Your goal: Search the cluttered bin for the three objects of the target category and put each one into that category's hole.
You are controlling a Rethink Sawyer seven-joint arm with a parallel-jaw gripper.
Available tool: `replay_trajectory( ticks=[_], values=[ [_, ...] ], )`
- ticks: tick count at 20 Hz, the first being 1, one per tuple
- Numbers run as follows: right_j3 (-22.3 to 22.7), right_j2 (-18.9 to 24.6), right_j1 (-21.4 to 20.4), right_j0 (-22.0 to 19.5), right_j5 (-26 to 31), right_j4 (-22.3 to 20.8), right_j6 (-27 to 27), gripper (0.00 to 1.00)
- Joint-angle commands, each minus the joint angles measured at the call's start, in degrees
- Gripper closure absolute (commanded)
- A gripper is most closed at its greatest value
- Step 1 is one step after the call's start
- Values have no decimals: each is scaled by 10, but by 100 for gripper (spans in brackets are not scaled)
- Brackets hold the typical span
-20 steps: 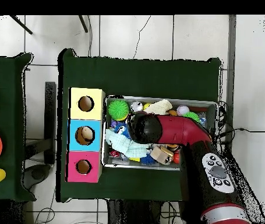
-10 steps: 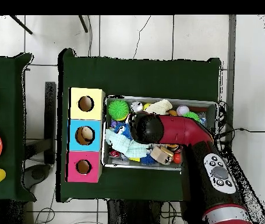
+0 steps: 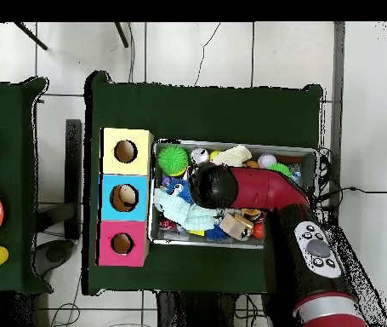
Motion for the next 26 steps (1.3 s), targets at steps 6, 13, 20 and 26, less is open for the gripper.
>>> replay_trajectory(
  ticks=[6, 13, 20, 26],
  values=[
    [-74, -6, 118, 11, -52, -37, 37, 0],
    [-64, -7, 107, 6, -49, -37, 25, 0],
    [-49, -9, 88, 5, -41, -32, 24, 0],
    [-30, -15, 68, 11, -47, -30, 36, 0]
  ],
)
